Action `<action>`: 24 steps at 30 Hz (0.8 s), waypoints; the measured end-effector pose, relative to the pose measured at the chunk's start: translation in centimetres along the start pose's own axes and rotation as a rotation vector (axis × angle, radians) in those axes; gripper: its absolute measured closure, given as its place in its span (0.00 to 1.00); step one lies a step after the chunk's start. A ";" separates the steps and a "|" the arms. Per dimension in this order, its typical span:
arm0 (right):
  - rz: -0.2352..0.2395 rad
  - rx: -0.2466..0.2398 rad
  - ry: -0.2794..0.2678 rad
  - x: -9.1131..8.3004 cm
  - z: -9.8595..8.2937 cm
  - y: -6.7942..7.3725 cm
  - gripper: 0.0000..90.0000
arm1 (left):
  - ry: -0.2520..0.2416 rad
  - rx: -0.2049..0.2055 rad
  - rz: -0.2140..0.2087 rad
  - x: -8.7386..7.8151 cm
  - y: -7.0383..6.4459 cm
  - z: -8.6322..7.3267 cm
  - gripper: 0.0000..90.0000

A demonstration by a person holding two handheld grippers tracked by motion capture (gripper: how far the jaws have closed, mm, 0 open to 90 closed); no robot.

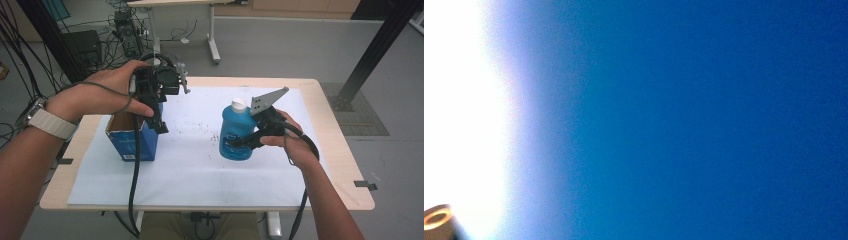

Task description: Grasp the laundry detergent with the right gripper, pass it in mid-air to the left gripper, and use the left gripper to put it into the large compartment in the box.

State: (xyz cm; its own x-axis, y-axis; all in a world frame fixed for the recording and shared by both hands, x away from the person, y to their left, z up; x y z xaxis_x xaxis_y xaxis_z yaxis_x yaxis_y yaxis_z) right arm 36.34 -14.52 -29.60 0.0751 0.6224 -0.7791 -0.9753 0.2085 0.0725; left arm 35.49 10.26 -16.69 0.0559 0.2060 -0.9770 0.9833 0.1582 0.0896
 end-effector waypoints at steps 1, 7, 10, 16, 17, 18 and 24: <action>0.004 -0.007 0.003 0.1 0.2 0.1 0.48 | -0.010 0.012 0.004 -0.3 -0.2 0.3 0.11; 0.030 -0.051 0.026 0.9 1.4 0.7 0.48 | -0.014 0.038 0.008 -0.9 -0.6 0.9 0.11; 0.038 -0.072 0.034 1.5 1.9 0.9 0.49 | -0.004 0.056 0.006 -1.0 -0.9 1.4 0.10; 0.055 -0.100 0.039 2.4 2.7 1.1 0.49 | 0.000 0.084 0.011 -1.1 -1.0 2.3 0.10; 0.059 -0.104 0.042 2.5 2.9 1.1 0.49 | 0.005 0.091 0.013 -1.2 -1.0 2.6 0.10; 0.057 -0.109 0.042 2.6 3.0 1.1 0.49 | 0.005 0.091 0.013 -1.2 -1.0 2.6 0.10; 0.065 -0.119 0.048 3.1 3.5 1.1 0.49 | 0.006 0.109 0.015 -1.4 -1.1 3.4 0.10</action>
Point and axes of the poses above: each handheld gripper's, and its own axes: x roughly forward along the jaws, z roughly out of its top, y roughly to its left, the point moved 2 cm from there along x, roughly forward along the jaws, and after that the axes turned 15 degrees about y, right-handed, at the moved point
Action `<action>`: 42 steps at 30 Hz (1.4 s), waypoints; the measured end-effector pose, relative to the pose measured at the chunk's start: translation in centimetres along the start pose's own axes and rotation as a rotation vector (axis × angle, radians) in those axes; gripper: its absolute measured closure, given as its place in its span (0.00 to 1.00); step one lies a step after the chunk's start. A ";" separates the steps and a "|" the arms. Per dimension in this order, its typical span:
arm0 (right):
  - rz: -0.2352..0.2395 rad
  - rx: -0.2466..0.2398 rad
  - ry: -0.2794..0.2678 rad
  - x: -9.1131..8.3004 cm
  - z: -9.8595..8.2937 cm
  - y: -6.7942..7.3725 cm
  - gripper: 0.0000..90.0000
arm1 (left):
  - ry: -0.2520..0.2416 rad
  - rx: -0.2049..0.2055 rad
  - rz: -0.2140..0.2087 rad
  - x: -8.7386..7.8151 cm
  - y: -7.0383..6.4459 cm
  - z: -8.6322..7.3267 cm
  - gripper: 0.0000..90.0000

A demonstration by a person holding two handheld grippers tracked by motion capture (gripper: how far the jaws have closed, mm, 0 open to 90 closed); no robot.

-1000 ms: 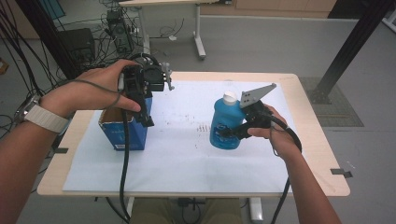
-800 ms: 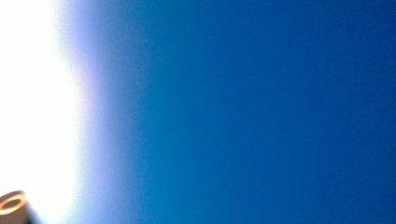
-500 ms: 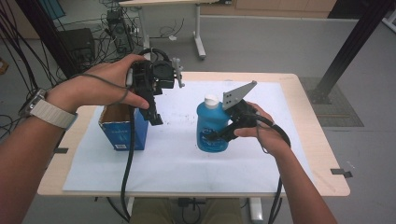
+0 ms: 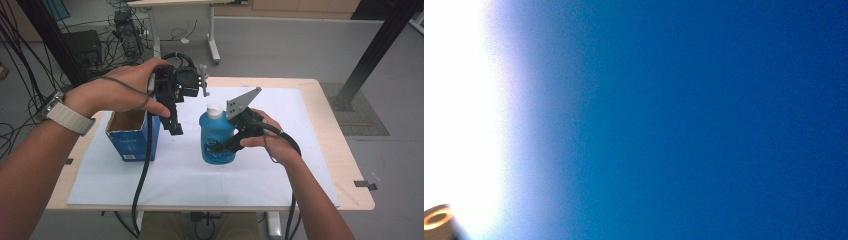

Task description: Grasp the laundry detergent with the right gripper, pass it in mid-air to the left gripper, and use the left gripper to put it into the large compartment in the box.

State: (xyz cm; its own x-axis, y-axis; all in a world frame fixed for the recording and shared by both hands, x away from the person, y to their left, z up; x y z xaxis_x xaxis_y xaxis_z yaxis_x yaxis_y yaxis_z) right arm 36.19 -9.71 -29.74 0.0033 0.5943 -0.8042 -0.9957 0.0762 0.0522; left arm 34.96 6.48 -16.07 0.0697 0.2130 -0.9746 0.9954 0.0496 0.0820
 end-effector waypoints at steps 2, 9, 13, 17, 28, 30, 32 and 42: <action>0.006 -0.002 0.004 0.2 0.2 0.0 0.49 | 0.001 0.007 -0.003 -0.1 0.0 0.3 0.10; 0.011 -0.008 0.016 0.9 0.6 -0.2 0.49 | -0.003 0.021 0.000 -0.4 0.3 1.3 0.08; 0.013 -0.008 0.014 1.0 0.7 -0.3 0.49 | -0.011 0.029 -0.003 -0.6 0.5 2.0 0.08; 0.014 -0.009 0.017 1.1 0.8 -0.4 0.49 | -0.014 0.029 -0.001 -0.7 0.7 2.5 0.07; 0.018 -0.017 0.020 1.6 1.3 -0.6 0.49 | -0.003 0.035 -0.018 -0.9 1.0 3.8 0.06; 0.020 -0.022 0.018 1.7 1.4 -0.6 0.49 | -0.005 0.036 -0.021 -0.9 1.1 4.0 0.06; 0.021 -0.024 0.017 1.7 1.4 -0.7 0.49 | -0.005 0.038 -0.022 -0.8 1.2 4.2 0.06; 0.018 -0.023 0.009 1.6 1.4 -0.8 0.49 | -0.002 0.055 -0.023 -0.7 1.5 5.0 0.08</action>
Point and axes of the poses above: each handheld gripper's, and its own axes: x roughly forward along the jaws, z roughly out of its top, y roughly to its left, the point moved 2 cm from there along x, roughly forward along the jaws, and after that the axes turned 15 degrees about y, right-handed, at the moved point
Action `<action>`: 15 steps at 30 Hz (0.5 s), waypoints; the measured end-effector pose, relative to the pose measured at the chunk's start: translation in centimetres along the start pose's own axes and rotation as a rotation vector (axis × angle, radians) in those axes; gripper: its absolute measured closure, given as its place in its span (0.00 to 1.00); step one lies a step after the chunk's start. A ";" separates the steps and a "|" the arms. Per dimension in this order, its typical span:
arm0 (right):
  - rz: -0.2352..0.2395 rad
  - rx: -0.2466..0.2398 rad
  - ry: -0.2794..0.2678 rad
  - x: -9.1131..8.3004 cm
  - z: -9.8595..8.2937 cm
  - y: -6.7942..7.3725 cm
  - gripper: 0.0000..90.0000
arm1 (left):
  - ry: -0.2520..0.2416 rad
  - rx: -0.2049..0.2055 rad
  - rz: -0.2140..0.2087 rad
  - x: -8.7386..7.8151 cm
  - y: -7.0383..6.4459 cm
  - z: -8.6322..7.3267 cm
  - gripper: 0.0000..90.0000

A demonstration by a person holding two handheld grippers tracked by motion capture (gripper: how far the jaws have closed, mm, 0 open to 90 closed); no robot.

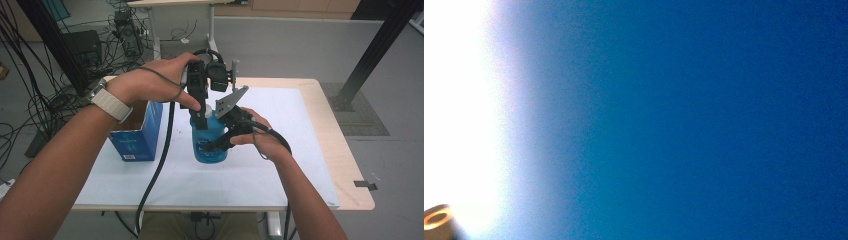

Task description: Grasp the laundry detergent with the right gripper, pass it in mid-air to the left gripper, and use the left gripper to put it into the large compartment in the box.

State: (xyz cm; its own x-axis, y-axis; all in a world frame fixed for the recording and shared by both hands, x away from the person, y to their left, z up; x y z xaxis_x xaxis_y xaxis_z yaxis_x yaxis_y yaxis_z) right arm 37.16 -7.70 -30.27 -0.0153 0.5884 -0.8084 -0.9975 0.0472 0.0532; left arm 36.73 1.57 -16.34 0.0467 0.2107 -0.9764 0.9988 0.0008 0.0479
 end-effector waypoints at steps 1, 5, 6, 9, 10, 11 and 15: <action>0.000 0.000 0.000 0.0 0.0 0.0 0.49 | 0.000 0.000 0.000 0.0 0.0 0.0 0.08; 0.001 0.000 -0.002 0.0 0.0 0.0 0.49 | -0.001 -0.004 -0.002 0.0 -0.1 0.1 0.08; 0.002 0.000 -0.003 0.0 0.0 0.0 0.49 | 0.001 -0.003 0.000 0.0 -0.1 0.0 0.08; -0.003 0.000 -0.005 -0.1 0.0 0.0 0.49 | -0.003 -0.005 0.001 0.0 0.0 0.0 0.08; -0.003 0.000 -0.005 -0.1 0.0 0.0 0.49 | -0.003 -0.005 0.001 0.0 0.0 0.0 0.08; -0.002 0.004 -0.003 -0.2 -0.1 0.0 0.49 | -0.004 -0.005 0.002 0.0 -0.1 0.0 0.08; -0.007 0.009 -0.002 -0.2 -0.1 0.0 0.49 | -0.001 -0.001 0.003 0.1 -0.2 -0.1 0.08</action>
Point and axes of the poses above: each handheld gripper's, and its own axes: x roughly forward along the jaws, z roughly out of its top, y roughly to its left, the point moved 2 cm from there along x, roughly forward along the jaws, and after that the axes turned 15 degrees about y, right-handed, at the moved point
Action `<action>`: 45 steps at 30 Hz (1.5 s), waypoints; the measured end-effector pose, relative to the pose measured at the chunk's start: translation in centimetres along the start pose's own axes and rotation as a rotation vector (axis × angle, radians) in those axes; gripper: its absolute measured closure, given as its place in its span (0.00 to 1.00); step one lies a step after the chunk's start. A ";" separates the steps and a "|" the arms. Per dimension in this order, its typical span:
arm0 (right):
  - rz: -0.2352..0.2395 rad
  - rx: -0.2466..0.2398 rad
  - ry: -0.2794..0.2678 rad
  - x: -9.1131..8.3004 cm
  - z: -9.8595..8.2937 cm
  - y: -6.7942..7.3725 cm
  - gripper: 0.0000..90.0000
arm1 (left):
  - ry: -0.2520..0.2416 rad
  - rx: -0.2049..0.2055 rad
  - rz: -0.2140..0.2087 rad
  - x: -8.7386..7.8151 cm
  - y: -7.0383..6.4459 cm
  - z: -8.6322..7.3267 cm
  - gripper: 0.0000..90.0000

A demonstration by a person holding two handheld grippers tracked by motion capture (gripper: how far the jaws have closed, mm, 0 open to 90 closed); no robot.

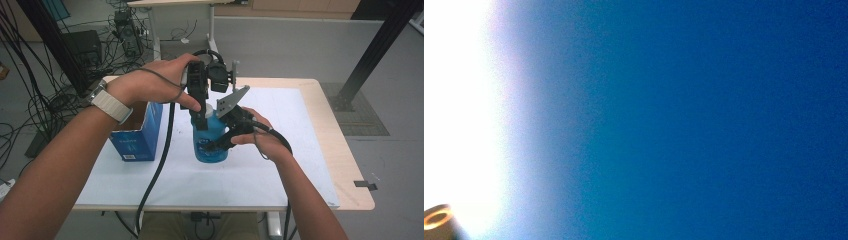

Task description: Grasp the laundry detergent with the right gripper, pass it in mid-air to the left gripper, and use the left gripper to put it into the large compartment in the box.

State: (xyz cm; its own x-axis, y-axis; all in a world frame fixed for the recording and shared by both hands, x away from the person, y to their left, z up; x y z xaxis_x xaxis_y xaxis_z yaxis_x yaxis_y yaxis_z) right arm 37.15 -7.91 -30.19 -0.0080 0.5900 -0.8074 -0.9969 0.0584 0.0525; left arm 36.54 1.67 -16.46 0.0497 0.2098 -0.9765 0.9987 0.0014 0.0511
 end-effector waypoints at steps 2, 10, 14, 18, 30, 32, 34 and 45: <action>0.002 0.000 0.000 0.0 0.0 0.0 0.49 | 0.000 -0.003 -0.002 0.1 0.0 -0.1 0.09; 0.006 0.001 0.001 0.2 0.1 0.0 0.49 | -0.002 -0.010 0.001 0.2 -0.1 -0.4 0.09; 0.009 0.001 -0.002 0.2 0.2 0.0 0.49 | -0.001 -0.012 -0.002 0.3 -0.1 -0.4 0.09; 0.008 0.004 -0.004 0.1 0.2 0.0 0.49 | -0.005 -0.010 -0.001 0.3 -0.1 -0.4 0.09; 0.007 0.005 -0.003 0.1 0.1 0.0 0.49 | -0.004 -0.006 -0.001 0.3 -0.2 -0.4 0.09; 0.008 0.004 -0.002 0.1 0.1 -0.1 0.49 | -0.010 -0.013 -0.003 0.4 -0.2 -0.4 0.09; 0.007 0.004 -0.004 0.1 0.1 0.0 0.49 | -0.012 -0.014 -0.002 0.4 -0.3 -0.4 0.09; 0.006 0.004 -0.003 -0.1 0.0 0.0 0.49 | -0.008 -0.010 -0.001 0.3 -0.3 -0.4 0.09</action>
State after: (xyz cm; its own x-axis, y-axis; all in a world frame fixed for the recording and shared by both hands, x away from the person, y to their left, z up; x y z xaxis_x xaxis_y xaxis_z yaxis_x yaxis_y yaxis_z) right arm 37.20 -7.96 -30.08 -0.0136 0.5925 -0.8055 -0.9965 0.0581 0.0595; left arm 36.30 2.12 -16.72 0.0492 0.2023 -0.9781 0.9986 0.0109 0.0524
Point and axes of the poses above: each handheld gripper's, and its own axes: x roughly forward along the jaws, z roughly out of its top, y roughly to its left, the point moved 2 cm from there along x, roughly forward along the jaws, and after that the axes turned 15 degrees about y, right-handed, at the moved point
